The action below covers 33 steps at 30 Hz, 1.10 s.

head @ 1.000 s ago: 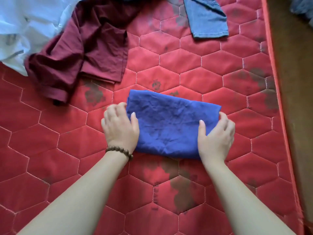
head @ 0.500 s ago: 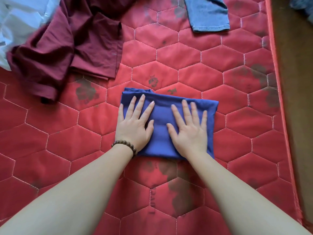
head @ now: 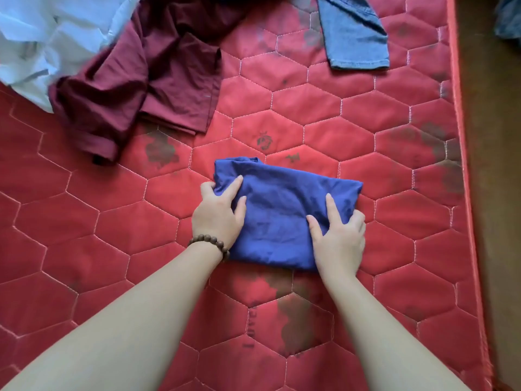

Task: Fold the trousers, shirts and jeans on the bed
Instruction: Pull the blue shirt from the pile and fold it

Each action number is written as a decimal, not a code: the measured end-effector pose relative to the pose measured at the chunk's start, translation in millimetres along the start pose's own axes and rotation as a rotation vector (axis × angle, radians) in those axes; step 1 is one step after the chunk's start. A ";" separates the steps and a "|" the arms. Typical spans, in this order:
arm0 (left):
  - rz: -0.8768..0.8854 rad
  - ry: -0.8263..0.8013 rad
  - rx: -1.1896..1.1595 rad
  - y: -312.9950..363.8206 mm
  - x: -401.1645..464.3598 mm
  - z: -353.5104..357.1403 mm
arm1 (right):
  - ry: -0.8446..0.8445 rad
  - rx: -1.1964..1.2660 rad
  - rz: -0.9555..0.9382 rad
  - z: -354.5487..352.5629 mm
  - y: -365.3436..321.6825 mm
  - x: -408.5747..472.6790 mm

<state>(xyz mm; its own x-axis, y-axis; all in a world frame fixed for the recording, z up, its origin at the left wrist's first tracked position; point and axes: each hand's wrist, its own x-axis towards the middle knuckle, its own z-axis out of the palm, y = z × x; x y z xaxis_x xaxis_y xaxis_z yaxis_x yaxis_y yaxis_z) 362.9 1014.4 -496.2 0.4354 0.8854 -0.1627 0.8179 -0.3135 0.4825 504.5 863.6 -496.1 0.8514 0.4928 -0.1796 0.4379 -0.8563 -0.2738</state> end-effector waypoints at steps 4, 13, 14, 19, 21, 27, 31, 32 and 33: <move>-0.028 -0.049 -0.002 -8.0 -16.3 -11.2 | -0.179 0.136 0.021 -10.0 -7.4 -1.0; -0.111 0.136 0.066 -94.9 -38.0 -89.4 | -0.191 0.086 -0.271 -6.0 -103.7 -41.5; -0.123 0.158 0.063 -110.2 -37.7 -100.3 | -0.189 0.070 -0.306 -1.4 -121.8 -47.3; -0.195 0.256 0.084 -204.6 -32.1 -161.8 | -0.229 -0.028 -0.480 35.9 -226.5 -80.1; -0.225 0.286 0.107 -248.2 -27.3 -189.0 | -0.244 -0.043 -0.544 53.4 -274.3 -96.8; -0.333 0.393 0.116 -369.4 -7.4 -258.1 | -0.253 0.032 -0.652 102.6 -408.9 -139.3; -0.416 0.389 0.114 -423.0 5.4 -275.6 | -0.312 0.066 -0.676 136.2 -457.8 -149.7; -0.473 0.355 0.140 -432.7 7.8 -275.8 | -0.303 0.028 -0.648 144.1 -462.9 -149.3; -0.516 0.331 0.186 -440.7 9.7 -274.9 | -0.240 -0.043 -0.632 151.0 -466.0 -148.4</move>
<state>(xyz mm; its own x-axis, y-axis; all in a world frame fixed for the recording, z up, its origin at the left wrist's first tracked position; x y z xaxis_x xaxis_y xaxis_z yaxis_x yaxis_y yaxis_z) -96.7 1255.4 -473.9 -0.1464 0.9882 -0.0454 0.9558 0.1532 0.2508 130.5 1212.8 -484.6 0.3420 0.9174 -0.2037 0.8462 -0.3949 -0.3578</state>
